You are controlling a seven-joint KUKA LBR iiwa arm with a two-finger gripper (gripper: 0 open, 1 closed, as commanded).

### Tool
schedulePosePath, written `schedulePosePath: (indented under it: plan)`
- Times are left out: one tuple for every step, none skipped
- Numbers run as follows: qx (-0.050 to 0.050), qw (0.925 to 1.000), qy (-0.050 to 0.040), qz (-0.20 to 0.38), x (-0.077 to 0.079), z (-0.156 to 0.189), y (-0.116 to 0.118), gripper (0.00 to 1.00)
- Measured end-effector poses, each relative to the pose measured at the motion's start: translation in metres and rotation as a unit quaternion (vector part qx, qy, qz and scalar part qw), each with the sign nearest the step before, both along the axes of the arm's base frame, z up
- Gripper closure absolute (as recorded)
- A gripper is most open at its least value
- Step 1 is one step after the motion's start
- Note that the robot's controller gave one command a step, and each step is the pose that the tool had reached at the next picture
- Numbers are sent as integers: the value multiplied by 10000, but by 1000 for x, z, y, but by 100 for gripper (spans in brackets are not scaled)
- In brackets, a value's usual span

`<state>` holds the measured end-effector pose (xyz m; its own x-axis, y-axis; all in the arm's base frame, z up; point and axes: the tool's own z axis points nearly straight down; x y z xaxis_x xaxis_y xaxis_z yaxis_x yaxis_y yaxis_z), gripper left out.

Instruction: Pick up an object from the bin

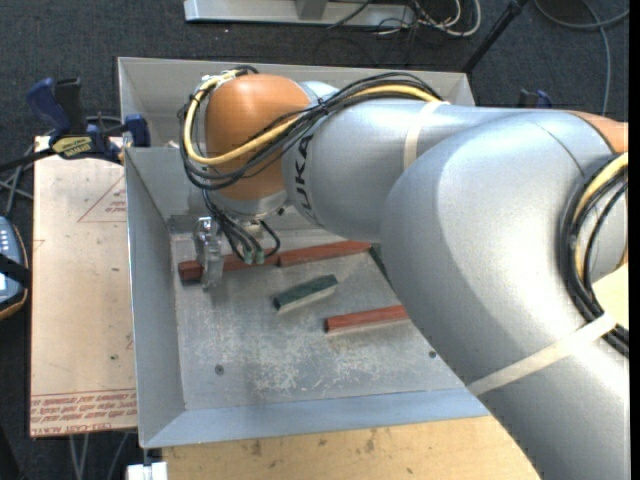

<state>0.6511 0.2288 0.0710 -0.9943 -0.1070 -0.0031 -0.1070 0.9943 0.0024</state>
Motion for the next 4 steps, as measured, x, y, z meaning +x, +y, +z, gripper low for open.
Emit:
schedulePosePath:
  plan:
    - [1,10000,1,-3,0,0,0,100]
    - [2,10000,1,-4,0,0,0,100]
    - [2,10000,2,-4,0,0,0,100]
    - [3,10000,2,-4,0,0,0,100]
